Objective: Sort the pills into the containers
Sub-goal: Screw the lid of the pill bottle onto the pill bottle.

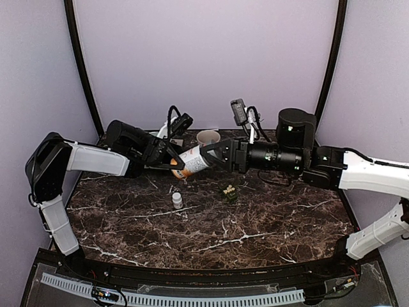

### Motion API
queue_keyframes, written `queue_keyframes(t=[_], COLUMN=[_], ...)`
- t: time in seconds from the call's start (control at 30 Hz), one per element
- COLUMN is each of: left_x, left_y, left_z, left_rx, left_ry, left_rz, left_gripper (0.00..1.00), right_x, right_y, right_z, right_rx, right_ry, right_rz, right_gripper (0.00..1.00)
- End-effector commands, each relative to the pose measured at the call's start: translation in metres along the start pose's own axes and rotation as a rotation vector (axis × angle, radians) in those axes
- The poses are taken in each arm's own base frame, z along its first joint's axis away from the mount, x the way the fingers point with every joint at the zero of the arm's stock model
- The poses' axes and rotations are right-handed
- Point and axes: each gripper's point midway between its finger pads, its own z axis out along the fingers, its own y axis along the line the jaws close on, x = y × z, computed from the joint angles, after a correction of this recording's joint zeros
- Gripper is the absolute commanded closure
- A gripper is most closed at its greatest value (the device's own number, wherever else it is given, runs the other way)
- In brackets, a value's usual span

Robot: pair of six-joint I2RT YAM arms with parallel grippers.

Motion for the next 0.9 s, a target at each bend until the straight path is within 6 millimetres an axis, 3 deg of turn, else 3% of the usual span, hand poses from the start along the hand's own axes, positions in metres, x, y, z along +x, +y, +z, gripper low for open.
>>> queue_keyframes(t=[0.0,0.27,0.53,0.87], left_x=[-0.025,-0.030,-0.033,-0.033], left_y=[-0.044,-0.039,-0.034,-0.035], left_z=[0.010,0.009,0.010,0.006], left_rx=[0.028,-0.024,-0.193,-0.366], left_ry=[-0.048,-0.089,-0.105,-0.132], left_rz=[0.215,0.272,0.350,0.472], left_gripper=[1.00,1.00,1.00,1.00], right_x=[0.082,0.087,0.111,0.113], right_y=[0.015,0.015,0.018,0.022], right_z=[0.019,0.027,0.037,0.042], right_rx=[-0.034,0.083,0.171,0.291], right_ry=[0.308,0.346,0.448,0.509], right_rz=[0.228,0.401,0.605,0.805], right_gripper=[0.79,0.82,0.87,0.92])
